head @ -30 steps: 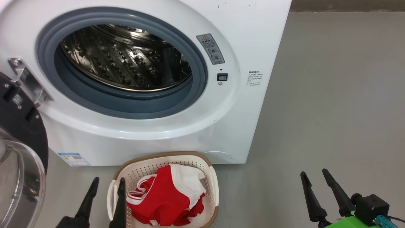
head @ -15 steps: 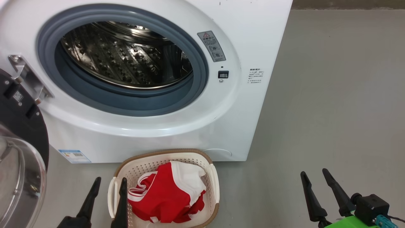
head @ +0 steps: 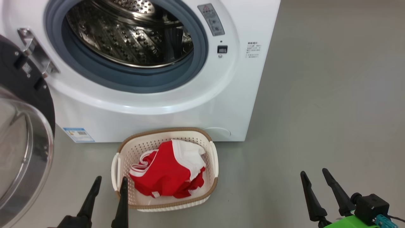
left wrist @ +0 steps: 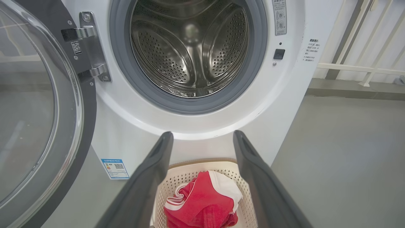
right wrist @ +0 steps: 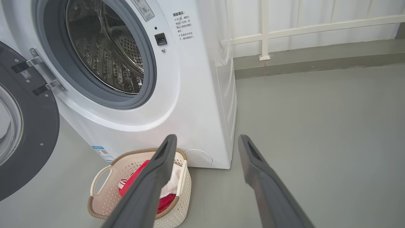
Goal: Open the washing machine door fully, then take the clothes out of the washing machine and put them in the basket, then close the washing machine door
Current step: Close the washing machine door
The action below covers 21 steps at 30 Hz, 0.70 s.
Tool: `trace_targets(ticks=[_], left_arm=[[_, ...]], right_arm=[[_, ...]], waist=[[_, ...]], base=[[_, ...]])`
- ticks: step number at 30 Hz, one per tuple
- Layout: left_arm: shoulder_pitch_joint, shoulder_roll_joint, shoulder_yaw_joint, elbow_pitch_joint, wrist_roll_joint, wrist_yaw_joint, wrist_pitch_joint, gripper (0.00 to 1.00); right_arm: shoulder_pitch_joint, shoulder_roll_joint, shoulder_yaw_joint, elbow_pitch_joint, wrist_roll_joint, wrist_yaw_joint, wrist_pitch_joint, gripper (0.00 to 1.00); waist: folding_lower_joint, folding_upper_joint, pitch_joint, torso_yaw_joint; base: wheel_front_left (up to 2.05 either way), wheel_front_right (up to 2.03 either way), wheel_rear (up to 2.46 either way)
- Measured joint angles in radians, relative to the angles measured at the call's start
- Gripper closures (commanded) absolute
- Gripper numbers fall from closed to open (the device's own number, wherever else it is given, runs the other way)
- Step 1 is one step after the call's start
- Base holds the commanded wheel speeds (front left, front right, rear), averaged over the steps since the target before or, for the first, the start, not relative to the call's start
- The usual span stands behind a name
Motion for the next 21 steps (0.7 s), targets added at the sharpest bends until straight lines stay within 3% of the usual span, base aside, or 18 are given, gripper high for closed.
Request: trace_targets(ticks=[6, 21], left_arm=[[0.000, 0.000, -0.004, 0.000, 0.000, 0.000, 0.000, 0.00], [-0.006, 0.000, -0.012, 0.001, -0.009, 0.000, 0.000, 0.00]], right_arm=[[0.000, 0.000, 0.000, 0.000, 0.000, 0.000, 0.000, 0.00], [-0.002, 0.001, 0.000, 0.000, 0.000, 0.000, 0.000, 0.00]], waist=[[0.0000, 0.0000, 0.008, 0.001], [0.0000, 0.0000, 0.007, 0.016]], base=[[-0.68, 0.68, 0.00], [-0.02, 0.02, 0.00]])
